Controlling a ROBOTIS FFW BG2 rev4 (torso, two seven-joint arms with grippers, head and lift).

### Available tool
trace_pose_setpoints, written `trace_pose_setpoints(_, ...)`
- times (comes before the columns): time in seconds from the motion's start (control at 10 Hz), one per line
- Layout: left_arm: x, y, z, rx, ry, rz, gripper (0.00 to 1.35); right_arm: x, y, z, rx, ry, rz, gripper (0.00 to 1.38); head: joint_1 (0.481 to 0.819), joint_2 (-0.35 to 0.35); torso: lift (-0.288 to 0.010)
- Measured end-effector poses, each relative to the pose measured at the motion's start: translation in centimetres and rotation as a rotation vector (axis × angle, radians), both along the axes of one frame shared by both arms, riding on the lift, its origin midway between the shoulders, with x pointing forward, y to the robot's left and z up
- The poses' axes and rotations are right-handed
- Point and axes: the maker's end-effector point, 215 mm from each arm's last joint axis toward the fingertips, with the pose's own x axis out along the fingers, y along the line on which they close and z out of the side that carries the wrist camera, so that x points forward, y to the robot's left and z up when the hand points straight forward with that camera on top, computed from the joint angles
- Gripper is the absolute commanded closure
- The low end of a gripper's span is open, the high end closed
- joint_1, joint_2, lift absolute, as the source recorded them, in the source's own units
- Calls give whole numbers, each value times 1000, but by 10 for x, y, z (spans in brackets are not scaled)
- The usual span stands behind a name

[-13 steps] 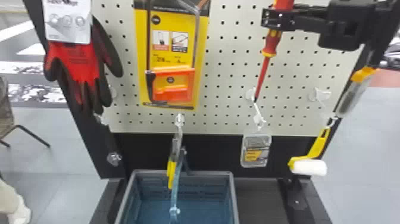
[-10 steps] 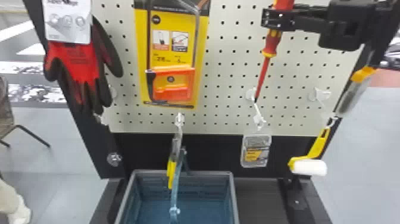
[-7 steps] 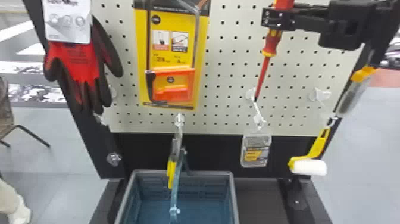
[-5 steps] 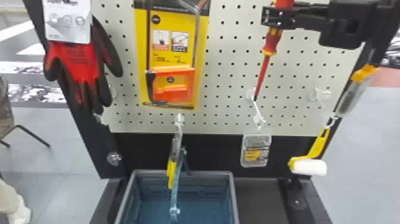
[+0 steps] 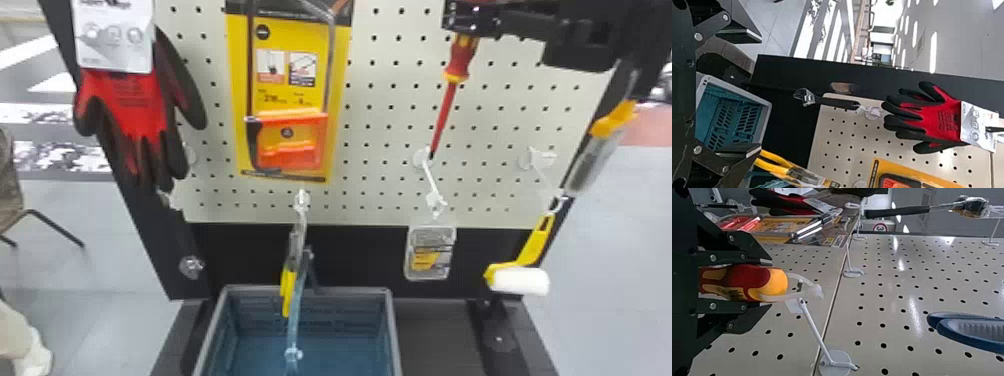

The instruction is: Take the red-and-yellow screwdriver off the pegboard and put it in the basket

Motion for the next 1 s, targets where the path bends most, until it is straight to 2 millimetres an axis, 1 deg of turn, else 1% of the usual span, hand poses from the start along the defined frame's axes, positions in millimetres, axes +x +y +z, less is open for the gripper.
trace_pose_setpoints(0.2,0,0,1,-2,-1,-1,315,-6,-3,4,-3,-25,-18,1173,549,0,-100)
trace_pose_setpoints(0.4,0,0,1,-3,0,-1,314,-18,-7,3,10,-42,-36,1173,549,0,-100)
trace_pose_setpoints(0.8,0,-2,0,-5,2,-2,314,-49,-27,-7,146,-47,-92,1173,549,0,-100)
trace_pose_setpoints(1.0,0,-2,0,-6,4,0,315,-58,-36,-16,232,-24,-123,1173,549,0,-100)
